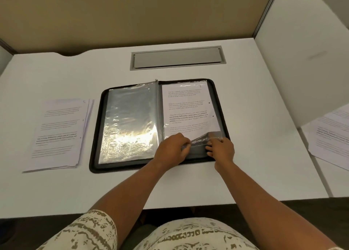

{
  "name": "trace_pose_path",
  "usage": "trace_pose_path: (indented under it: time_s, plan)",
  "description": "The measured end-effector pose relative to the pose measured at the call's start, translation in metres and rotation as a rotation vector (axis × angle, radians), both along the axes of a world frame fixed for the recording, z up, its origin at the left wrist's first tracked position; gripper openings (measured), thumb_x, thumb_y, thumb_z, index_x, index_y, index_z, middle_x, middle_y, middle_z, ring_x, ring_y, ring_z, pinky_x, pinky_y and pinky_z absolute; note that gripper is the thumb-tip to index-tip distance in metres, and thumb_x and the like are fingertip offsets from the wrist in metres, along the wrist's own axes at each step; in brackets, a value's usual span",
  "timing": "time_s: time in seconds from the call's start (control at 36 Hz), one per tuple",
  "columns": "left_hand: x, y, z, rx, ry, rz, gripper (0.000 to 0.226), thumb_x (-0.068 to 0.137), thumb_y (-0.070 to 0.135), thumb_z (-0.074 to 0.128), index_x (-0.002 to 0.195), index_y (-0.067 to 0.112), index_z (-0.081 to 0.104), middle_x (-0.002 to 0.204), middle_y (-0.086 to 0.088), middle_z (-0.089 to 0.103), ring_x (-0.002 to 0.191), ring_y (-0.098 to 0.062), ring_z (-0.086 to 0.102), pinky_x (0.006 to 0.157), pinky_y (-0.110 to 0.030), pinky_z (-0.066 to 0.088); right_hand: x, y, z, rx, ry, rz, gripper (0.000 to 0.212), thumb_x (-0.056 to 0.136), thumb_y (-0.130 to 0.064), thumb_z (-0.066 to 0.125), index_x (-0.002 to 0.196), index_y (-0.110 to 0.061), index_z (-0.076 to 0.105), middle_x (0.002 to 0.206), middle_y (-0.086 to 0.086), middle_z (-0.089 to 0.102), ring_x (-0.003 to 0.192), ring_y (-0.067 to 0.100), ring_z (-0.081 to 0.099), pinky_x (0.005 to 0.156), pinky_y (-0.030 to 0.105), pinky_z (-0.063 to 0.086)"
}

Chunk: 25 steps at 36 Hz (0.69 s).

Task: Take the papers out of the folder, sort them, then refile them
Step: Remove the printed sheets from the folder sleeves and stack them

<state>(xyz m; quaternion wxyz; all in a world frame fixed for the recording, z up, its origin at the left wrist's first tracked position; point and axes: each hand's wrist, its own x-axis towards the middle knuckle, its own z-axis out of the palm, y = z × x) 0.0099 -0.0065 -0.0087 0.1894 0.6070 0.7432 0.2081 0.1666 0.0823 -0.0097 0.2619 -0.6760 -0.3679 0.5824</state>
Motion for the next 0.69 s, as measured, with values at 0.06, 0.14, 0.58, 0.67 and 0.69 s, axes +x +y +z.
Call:
trace_pose_path:
  time_s: [0.06,0.14,0.58,0.67,0.69]
  plan:
    - [0.001,0.000,0.002,0.000,0.004,0.009,0.020,0.096,0.033,0.055,0.108,0.025,0.070,0.099,0.008,0.064,0.091,-0.011,0.058,0.076,-0.035,0.053,-0.001,0.001,0.002,0.009,-0.010,0.013,0.013,0.093,-0.009,0.058,0.081,-0.013,0.061,0.083,0.009,0.068,0.070,0.020,0.065,0.062,0.031,0.053]
    - [0.002,-0.001,0.004,0.013,0.009,0.025,0.020,0.097,0.032,0.055,0.107,0.024,0.071,0.100,0.006,0.065,0.090,-0.012,0.059,0.076,-0.035,0.054,-0.002,0.000,0.006,0.023,-0.014,0.072,0.008,0.093,-0.011,0.061,0.086,-0.012,0.064,0.083,0.009,0.068,0.068,0.018,0.063,0.056,0.027,0.051]
    - [-0.003,-0.014,0.006,0.072,-0.013,0.060,0.021,0.098,0.035,0.055,0.109,0.024,0.069,0.105,0.009,0.066,0.094,-0.009,0.059,0.077,-0.030,0.052,-0.009,-0.002,0.005,-0.036,0.004,0.021,0.023,0.093,-0.018,0.070,0.112,-0.006,0.066,0.094,0.010,0.072,0.073,0.018,0.069,0.057,0.027,0.057]
    - [-0.007,-0.021,0.004,0.078,-0.046,0.089,0.018,0.098,0.034,0.054,0.105,0.025,0.068,0.102,0.011,0.065,0.090,-0.007,0.058,0.076,-0.029,0.051,-0.003,-0.006,0.004,-0.063,0.019,0.038,0.020,0.093,-0.007,0.066,0.112,0.000,0.064,0.095,0.014,0.072,0.068,0.018,0.069,0.058,0.027,0.058]
    - [-0.009,-0.024,0.003,0.074,-0.062,0.104,0.017,0.098,0.034,0.054,0.104,0.025,0.068,0.101,0.011,0.065,0.089,-0.007,0.059,0.076,-0.030,0.052,-0.001,-0.008,0.004,-0.074,0.024,0.048,0.019,0.093,-0.004,0.064,0.112,0.000,0.064,0.097,0.016,0.072,0.070,0.020,0.070,0.060,0.028,0.060]
